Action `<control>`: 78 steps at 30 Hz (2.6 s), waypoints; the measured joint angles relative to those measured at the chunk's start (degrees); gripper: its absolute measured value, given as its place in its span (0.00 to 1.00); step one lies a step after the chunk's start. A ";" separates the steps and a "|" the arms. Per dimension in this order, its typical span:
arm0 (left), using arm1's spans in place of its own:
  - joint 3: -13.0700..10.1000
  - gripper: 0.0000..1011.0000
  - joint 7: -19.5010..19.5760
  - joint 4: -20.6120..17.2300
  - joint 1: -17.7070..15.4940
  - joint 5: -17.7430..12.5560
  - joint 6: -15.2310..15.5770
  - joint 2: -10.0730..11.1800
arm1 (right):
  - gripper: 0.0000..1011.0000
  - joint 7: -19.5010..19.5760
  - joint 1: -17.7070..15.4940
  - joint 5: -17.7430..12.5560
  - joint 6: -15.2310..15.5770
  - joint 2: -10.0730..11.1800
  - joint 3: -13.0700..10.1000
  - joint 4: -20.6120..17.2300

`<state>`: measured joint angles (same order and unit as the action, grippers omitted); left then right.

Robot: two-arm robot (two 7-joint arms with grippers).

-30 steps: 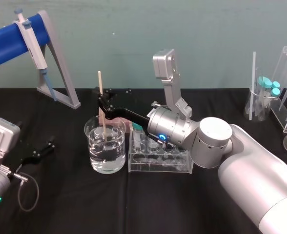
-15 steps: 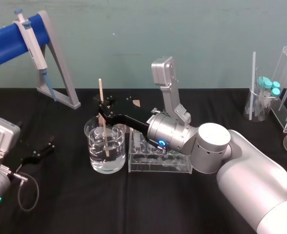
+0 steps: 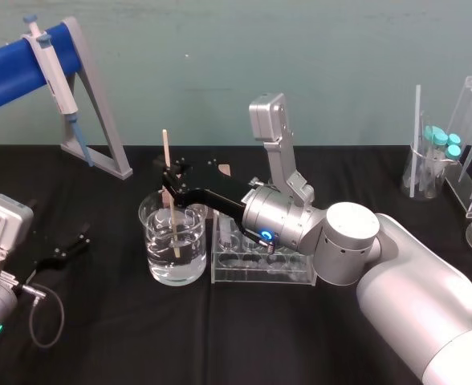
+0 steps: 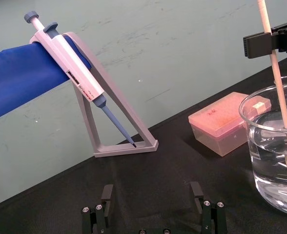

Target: Hold the thermometer with one hand and immerse one end into the beaker, then reinsert it into the test tube rack.

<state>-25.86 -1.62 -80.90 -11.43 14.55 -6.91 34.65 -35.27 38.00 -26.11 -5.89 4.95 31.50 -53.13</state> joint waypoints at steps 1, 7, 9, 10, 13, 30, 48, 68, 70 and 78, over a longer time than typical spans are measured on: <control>0.00 0.99 0.00 0.00 0.00 0.00 0.00 0.00 | 0.05 0.00 0.01 -0.01 0.00 0.00 0.00 0.00; 0.00 0.99 0.00 0.00 0.00 0.00 0.00 0.00 | 0.05 0.01 0.03 -0.05 0.04 0.03 0.00 -0.04; 0.00 0.99 0.00 0.00 0.00 0.00 0.00 0.00 | 0.05 0.01 0.04 -0.05 0.04 0.03 0.00 -0.05; 0.00 0.99 0.00 0.00 0.00 0.00 0.00 0.00 | 0.05 0.01 0.05 -0.07 0.04 0.03 0.00 -0.05; 0.00 0.99 0.00 0.00 0.00 0.00 0.00 0.00 | 0.05 0.01 0.06 -0.09 0.04 0.03 0.00 -0.07; 0.00 0.99 0.00 0.00 0.00 0.00 0.00 0.00 | 0.05 0.02 0.06 -0.13 0.04 0.03 0.00 -0.08; 0.00 0.99 0.00 0.00 0.00 0.00 0.00 0.00 | 0.05 0.01 0.06 -0.13 0.03 0.03 0.00 -0.08; 0.00 0.99 0.00 0.00 0.00 0.00 0.00 0.00 | 0.05 0.01 0.06 -0.13 0.03 0.03 0.00 -0.08; 0.00 0.99 0.00 0.00 0.00 0.00 0.00 0.00 | 0.05 0.01 0.06 -0.13 0.03 0.03 0.00 -0.08; 0.00 0.99 0.00 0.00 0.00 0.00 0.00 0.00 | 0.05 0.01 0.06 -0.13 0.03 0.03 0.00 -0.08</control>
<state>-25.86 -1.62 -80.90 -11.43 14.55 -6.91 34.65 -35.26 38.07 -26.24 -5.85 4.98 31.50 -53.21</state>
